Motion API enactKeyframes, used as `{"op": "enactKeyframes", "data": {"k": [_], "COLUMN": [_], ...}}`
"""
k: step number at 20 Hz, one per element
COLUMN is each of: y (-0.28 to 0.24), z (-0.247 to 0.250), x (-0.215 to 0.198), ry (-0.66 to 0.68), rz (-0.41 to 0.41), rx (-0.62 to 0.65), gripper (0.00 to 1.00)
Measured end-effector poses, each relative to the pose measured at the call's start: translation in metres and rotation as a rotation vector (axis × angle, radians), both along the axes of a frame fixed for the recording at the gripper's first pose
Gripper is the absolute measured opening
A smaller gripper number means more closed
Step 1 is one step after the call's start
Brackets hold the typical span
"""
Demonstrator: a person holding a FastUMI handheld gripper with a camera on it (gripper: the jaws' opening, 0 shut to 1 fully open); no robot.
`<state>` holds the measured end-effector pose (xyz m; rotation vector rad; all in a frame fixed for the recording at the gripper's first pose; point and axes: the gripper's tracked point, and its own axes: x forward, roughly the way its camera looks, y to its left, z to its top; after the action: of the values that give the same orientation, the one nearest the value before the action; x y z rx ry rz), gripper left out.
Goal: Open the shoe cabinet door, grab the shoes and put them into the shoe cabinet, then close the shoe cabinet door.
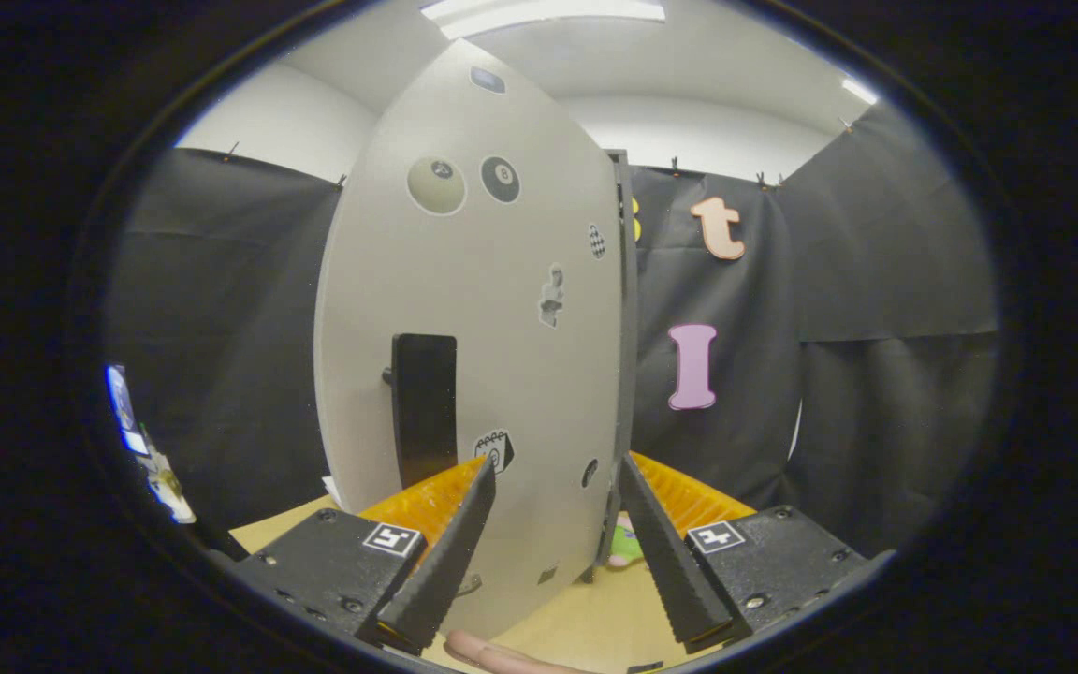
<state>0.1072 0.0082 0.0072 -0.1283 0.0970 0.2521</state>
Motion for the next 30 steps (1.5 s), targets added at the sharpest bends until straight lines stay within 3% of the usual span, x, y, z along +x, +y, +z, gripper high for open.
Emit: {"op": "enactKeyframes", "data": {"k": [3,7,10,14,18,23,30], "y": [0.050,0.119,0.139,0.145,0.130,0.089,0.038], "z": [-0.015,-0.046,-0.049,-0.049,-0.061,-0.059,-0.047], "x": [0.015,0.019,0.010,-0.006,-0.028,-0.049,-0.078], "ry": [0.028,0.113,0.080,-0.029,-0.022,-0.042,-0.025], "rz": [0.001,0.104,0.141,0.092,0.004,-0.083,-0.102], "rx": [0.042,0.054,0.007,-0.062,-0.088,-0.013,0.039], "gripper": [0.89,0.94,0.96,0.96,0.99,0.99,0.99]}}
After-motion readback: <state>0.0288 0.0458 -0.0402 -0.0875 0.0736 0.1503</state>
